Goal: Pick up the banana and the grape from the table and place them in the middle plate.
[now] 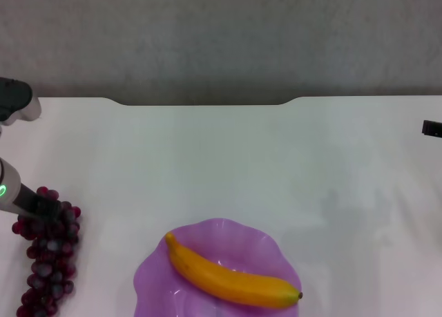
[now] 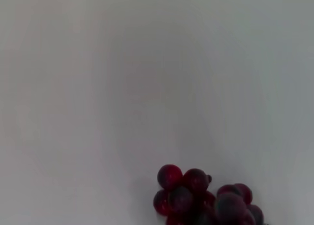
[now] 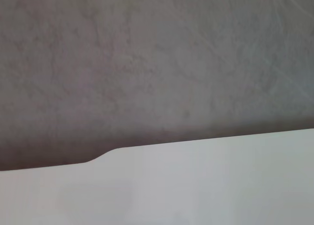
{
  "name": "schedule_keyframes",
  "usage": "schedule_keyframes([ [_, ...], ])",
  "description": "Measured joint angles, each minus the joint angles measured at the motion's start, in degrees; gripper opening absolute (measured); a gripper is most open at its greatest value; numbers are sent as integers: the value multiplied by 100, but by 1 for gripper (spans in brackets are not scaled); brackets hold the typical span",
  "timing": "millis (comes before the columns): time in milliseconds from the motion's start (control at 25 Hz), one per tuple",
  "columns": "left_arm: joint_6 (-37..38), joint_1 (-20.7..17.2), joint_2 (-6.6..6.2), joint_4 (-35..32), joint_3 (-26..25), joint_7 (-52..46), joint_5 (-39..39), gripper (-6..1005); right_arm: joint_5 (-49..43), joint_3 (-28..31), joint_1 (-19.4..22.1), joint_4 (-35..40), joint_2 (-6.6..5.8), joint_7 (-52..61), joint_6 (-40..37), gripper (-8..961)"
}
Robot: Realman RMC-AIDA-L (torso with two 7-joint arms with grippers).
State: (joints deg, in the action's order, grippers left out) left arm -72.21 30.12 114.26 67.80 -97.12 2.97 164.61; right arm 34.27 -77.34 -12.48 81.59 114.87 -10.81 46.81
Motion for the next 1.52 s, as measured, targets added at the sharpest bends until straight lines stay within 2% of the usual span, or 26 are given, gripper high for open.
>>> schedule_keyframes([
  [320,-32,-4,0,-1,1,10,1,222,0,0,-6,-14,-1,0,4,877],
  [720,-65,-9,-7,125,90,11,0,208,0,0,-9,-19,-1,0,4,877],
  [920,-192,-290,-9,973,180,28,0,202,0,0,-9,-21,0,0,7,877],
  [1120,-543,-580,-10,2192,156,175,1,184,0,0,-9,-29,0,0,10,877],
  [1360,-911,-630,-29,3157,-108,458,0,180,0,0,-9,-48,0,0,12,877],
  [1520,-1212,-617,34,3898,-420,766,1,178,0,0,-9,-58,0,0,13,877],
])
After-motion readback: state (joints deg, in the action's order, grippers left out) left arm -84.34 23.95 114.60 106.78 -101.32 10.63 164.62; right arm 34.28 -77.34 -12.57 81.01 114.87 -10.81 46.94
